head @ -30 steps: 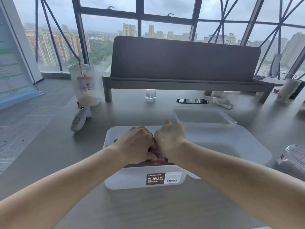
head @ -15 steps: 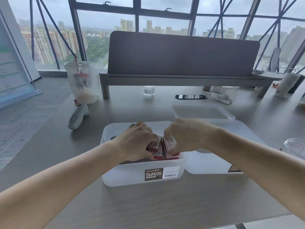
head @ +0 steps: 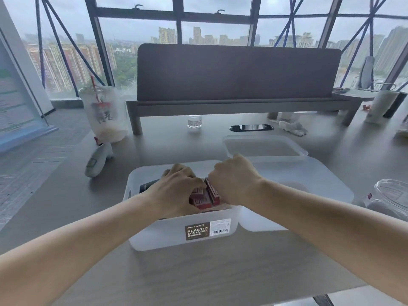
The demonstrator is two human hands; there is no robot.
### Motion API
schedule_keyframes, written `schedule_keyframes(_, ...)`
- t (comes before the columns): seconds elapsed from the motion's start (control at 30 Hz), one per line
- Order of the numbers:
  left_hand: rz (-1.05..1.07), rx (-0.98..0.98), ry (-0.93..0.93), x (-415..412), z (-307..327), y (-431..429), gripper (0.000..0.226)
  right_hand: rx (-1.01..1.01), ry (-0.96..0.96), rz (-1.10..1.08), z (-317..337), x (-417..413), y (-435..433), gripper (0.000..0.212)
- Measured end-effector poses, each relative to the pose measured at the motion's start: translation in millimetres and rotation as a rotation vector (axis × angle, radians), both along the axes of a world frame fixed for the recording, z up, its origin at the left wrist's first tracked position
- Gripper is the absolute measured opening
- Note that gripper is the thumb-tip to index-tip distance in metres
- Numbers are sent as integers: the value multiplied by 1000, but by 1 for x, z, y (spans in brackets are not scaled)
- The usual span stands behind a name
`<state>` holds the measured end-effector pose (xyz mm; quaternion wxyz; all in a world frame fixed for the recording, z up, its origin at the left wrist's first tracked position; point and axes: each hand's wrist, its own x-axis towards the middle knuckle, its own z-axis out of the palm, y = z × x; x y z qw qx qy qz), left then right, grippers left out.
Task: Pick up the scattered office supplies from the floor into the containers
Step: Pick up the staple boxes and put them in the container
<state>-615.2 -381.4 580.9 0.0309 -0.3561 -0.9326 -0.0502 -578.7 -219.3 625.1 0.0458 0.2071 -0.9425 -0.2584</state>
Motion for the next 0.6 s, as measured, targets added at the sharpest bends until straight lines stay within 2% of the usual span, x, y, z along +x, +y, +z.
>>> schedule_keyframes(0.2,19,12,44,0,3,6,40,-185,-165,-72,7,-7,14,9)
schedule_keyframes(0.3,33,63,46,0,1,4,33,-415,-338,-170,20,-7,21,28)
schedule_keyframes(0.37,60,82,36,-1,-2,2,38,-522,-411,-203,29,-5,26,34)
schedule_keyframes(0.5,129,70,23,-2,-4,4,48,-640,-369,-163,37,-5,29,46)
schedule_keyframes(0.6,120,31,65,-4,-3,6,44,-686,-281,-64,32,-5,24,50)
